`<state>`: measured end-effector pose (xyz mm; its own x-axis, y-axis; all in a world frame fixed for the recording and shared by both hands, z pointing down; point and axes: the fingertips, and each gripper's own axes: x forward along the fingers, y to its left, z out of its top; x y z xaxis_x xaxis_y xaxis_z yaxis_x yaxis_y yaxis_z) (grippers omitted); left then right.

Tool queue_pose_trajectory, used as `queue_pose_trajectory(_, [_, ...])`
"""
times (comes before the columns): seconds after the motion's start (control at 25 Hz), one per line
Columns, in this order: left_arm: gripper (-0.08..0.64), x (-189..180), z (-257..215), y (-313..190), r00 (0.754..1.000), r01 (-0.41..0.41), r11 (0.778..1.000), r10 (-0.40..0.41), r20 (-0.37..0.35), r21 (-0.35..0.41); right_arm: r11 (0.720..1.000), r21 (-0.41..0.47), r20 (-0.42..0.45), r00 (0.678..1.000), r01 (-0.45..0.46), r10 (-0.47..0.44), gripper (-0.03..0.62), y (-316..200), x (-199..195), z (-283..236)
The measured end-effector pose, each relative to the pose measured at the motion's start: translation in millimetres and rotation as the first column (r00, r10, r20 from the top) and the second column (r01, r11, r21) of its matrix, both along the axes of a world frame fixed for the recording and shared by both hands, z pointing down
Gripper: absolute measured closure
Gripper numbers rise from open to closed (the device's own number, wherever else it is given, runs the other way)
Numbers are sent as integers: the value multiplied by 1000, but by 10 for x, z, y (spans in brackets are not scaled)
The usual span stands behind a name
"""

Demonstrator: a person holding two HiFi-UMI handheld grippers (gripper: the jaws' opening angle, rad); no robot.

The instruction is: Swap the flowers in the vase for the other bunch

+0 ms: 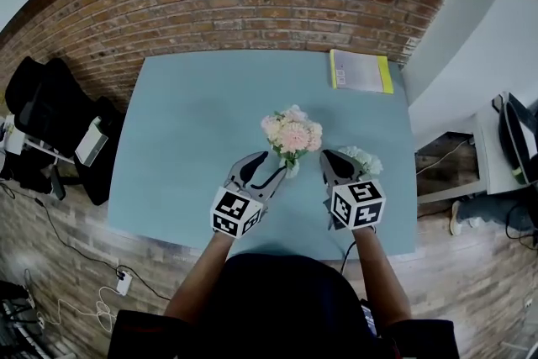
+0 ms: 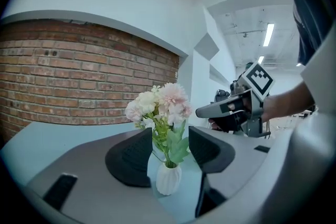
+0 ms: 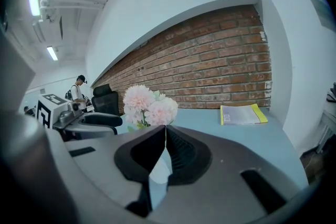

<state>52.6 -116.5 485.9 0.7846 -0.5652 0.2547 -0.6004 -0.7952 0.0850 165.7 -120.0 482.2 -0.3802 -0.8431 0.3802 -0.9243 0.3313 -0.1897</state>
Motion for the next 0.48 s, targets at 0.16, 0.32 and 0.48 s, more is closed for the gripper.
queue_pose_trajectory(0.16, [368, 6, -44, 64, 1000, 28, 1000, -28, 3, 14, 1000, 19, 3, 1000, 15, -15, 577, -6, 46, -22])
queue_pose_trajectory(0.32, [406, 44, -87, 90, 999, 54, 998, -54, 6, 41, 999, 37, 11, 999, 33, -33, 577, -8, 61, -37])
queue_pose_trajectory(0.48, [458, 90, -80, 137, 999, 49, 998, -50, 23, 41, 998, 41, 8, 998, 54, -54, 577, -29, 47, -31])
